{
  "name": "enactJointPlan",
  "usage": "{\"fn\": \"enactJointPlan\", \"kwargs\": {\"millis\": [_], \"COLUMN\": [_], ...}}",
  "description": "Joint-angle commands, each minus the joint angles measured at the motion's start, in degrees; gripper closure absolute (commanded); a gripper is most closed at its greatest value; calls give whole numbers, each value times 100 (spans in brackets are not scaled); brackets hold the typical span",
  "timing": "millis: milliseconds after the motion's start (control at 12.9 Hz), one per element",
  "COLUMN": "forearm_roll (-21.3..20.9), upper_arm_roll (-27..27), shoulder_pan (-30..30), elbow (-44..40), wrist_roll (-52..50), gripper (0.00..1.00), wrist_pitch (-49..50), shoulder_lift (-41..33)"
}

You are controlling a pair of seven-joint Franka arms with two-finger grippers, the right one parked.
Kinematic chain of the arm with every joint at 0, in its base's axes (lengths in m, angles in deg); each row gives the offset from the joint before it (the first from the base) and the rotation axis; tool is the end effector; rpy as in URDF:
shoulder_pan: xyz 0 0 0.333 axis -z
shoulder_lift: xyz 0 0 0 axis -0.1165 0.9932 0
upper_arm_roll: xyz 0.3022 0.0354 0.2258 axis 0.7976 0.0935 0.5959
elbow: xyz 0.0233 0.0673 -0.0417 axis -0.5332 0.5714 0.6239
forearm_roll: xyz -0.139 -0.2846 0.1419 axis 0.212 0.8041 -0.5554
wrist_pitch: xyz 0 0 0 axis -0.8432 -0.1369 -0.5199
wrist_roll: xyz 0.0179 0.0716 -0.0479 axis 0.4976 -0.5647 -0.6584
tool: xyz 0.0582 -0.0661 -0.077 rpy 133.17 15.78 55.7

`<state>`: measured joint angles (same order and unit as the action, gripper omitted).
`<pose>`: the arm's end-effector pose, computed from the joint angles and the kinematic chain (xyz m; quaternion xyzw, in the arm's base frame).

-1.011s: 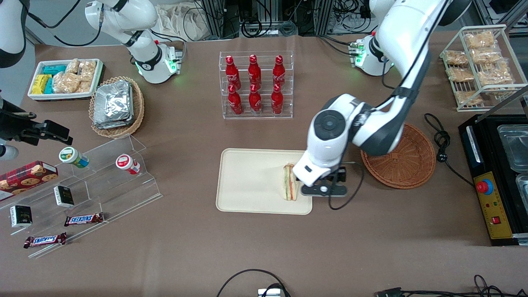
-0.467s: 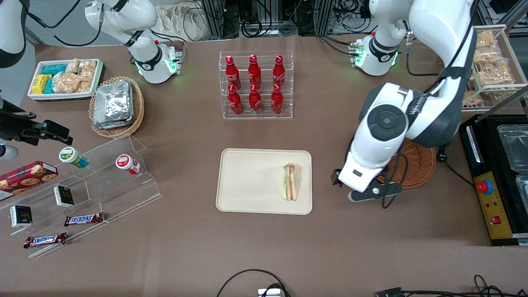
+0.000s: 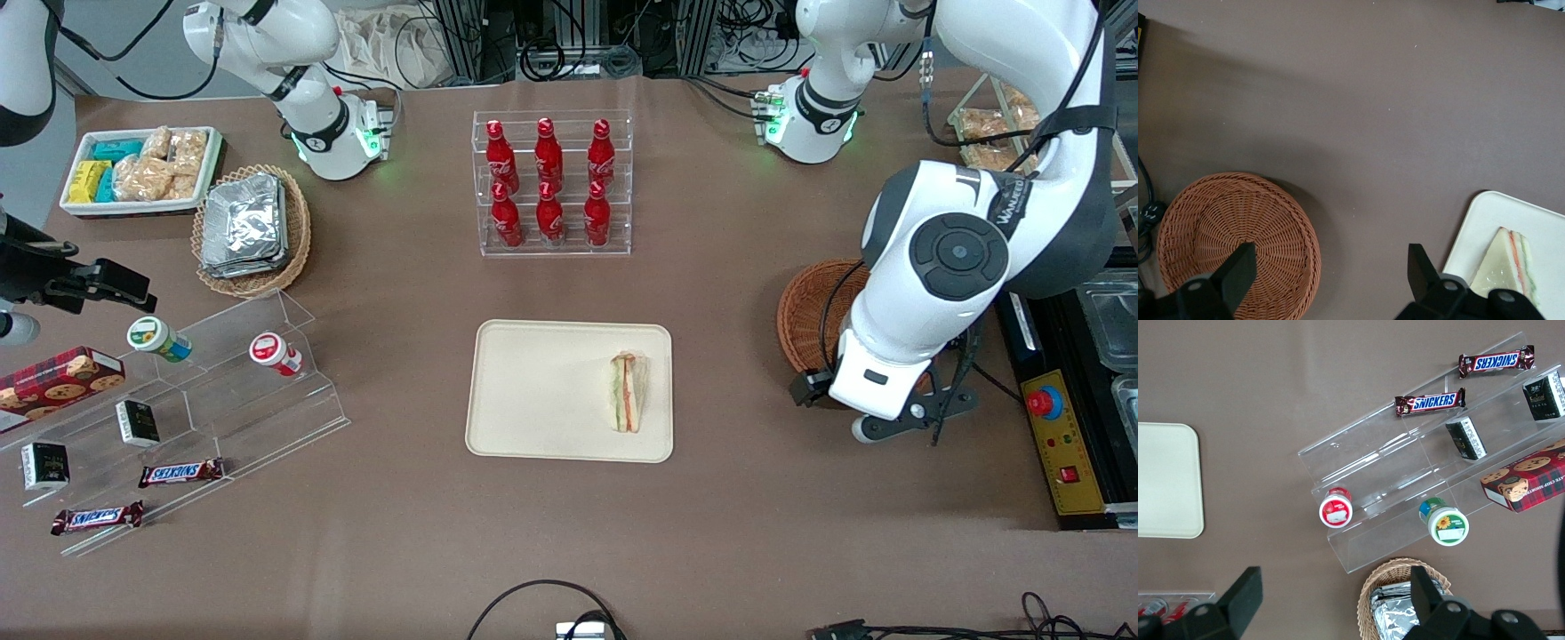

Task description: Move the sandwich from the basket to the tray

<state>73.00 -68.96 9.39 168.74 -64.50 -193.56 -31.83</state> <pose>0.6251 -0.1725 0.5370 -0.9878 -0.1417 -0.0344 0.0540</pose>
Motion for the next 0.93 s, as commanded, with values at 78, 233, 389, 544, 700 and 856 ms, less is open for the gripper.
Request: {"fn": "enactJointPlan", "kwargs": {"millis": [78, 233, 389, 544, 700, 856], "forearm_roll": [147, 402, 647, 876, 1017, 1271], "upper_arm_roll": [-30, 75, 478, 724, 840, 1094], "shoulder_pan": [-286, -410, -367, -375, -401, -393], "elbow": [250, 251, 330, 540, 646, 655], "wrist_roll": [489, 1104, 1745, 2221, 2643, 3222], "gripper": [0, 0, 0, 0, 0, 0], "wrist_pitch": [267, 574, 733, 943, 1058, 1286], "shoulder_lift": [-461, -672, -971, -1313, -1569, -1850]}}
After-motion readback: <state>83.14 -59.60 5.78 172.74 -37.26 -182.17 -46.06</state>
